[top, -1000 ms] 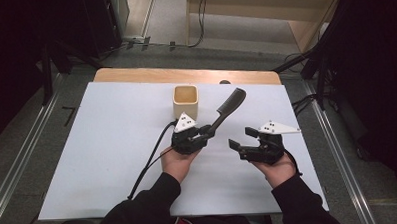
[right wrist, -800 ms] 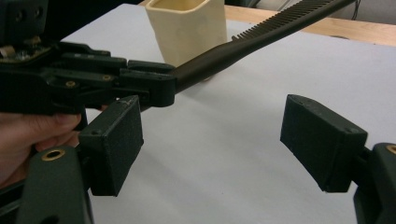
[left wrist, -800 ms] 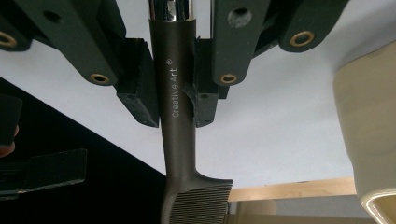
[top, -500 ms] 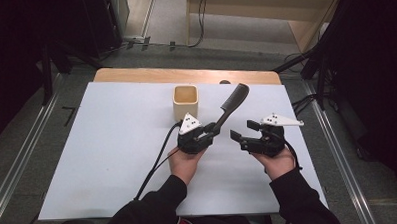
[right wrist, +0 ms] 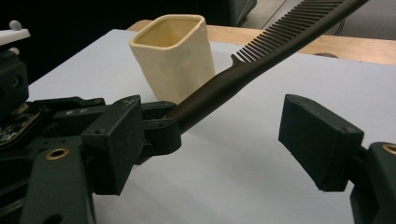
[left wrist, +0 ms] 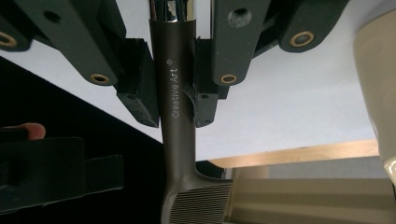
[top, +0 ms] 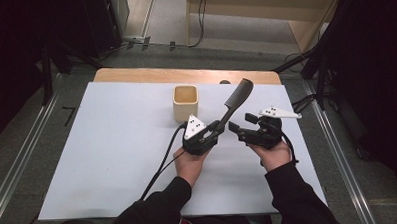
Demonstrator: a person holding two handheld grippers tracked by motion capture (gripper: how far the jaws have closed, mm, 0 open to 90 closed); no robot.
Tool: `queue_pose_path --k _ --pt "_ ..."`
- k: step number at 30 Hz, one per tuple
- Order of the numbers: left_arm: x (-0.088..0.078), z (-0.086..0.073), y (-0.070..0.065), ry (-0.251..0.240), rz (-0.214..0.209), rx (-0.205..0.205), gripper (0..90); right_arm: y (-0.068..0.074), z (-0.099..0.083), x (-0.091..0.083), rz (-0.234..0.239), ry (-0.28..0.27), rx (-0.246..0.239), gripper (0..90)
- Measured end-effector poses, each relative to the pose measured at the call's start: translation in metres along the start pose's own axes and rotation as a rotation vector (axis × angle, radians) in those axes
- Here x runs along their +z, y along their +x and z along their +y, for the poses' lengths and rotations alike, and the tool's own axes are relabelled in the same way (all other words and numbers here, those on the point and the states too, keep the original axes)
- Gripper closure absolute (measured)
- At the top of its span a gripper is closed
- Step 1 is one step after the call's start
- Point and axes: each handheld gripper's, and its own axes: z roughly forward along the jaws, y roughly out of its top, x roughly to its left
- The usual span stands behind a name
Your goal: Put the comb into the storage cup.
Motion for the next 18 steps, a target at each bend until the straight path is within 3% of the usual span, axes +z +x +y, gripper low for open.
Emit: queue_pose_path --k 7,18 --pt "0.001 -0.001 -0.004 -0.028 -0.015 -0.025 73.1 -0.003 0.004 0.005 -0.009 -0.007 0.034 21.5" --pt "0.002 -0.003 -0.006 -0.056 -0.022 -0.078 73.1 -0.003 0.007 0.017 -0.025 0.000 0.039 21.8"
